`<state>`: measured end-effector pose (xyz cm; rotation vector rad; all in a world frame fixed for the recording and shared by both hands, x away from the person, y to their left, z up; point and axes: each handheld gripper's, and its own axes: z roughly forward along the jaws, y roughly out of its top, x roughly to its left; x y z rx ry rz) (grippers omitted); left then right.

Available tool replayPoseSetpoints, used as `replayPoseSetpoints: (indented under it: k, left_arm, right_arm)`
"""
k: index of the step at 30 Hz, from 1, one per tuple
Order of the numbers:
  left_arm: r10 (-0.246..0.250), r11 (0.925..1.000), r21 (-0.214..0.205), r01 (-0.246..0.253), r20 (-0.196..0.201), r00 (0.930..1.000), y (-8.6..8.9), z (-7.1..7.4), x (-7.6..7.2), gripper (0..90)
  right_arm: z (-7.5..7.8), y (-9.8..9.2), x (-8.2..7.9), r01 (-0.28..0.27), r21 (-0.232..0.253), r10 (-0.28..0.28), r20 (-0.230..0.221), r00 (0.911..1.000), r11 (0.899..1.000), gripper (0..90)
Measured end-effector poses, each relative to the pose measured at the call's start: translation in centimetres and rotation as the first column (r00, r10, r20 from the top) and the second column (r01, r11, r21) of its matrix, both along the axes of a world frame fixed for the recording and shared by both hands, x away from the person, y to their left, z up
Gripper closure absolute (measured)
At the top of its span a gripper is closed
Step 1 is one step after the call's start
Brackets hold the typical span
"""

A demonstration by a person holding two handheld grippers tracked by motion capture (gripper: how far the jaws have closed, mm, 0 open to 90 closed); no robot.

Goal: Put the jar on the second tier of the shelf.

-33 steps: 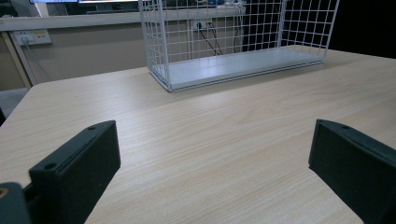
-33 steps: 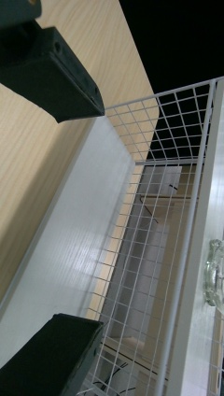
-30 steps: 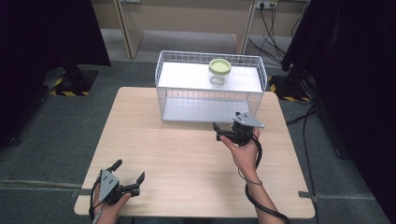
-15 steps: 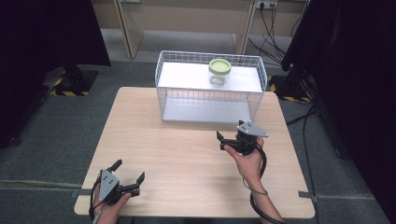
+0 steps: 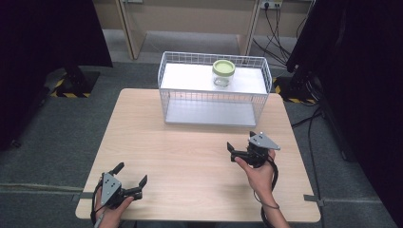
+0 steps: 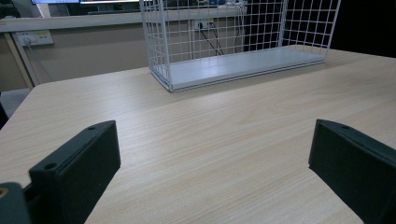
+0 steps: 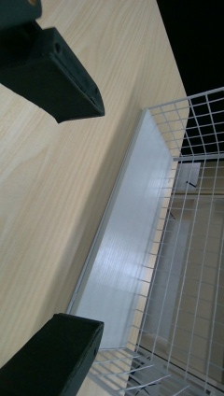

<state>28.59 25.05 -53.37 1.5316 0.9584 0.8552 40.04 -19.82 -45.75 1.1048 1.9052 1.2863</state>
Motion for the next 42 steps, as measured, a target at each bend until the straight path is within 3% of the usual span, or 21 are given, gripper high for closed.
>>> replayPoseSetpoints:
  k: [25, 42]
  left_arm:
    - [0.004, 1.0, 0.0, -0.004, 0.002, 1.0, 0.0, 0.0, 0.0, 1.7]
    - [0.005, 1.0, 0.003, -0.005, 0.003, 1.0, 0.0, 0.0, 0.0, 1.7]
  right_arm:
    - [-2.5, -3.0, -2.2, 0.064, 0.006, -0.063, -0.03, 0.9975, 0.998, 1.1]
    - [-4.4, -6.2, -3.4, 0.152, 0.001, -0.152, -0.046, 0.9874, 0.988, 1.5]
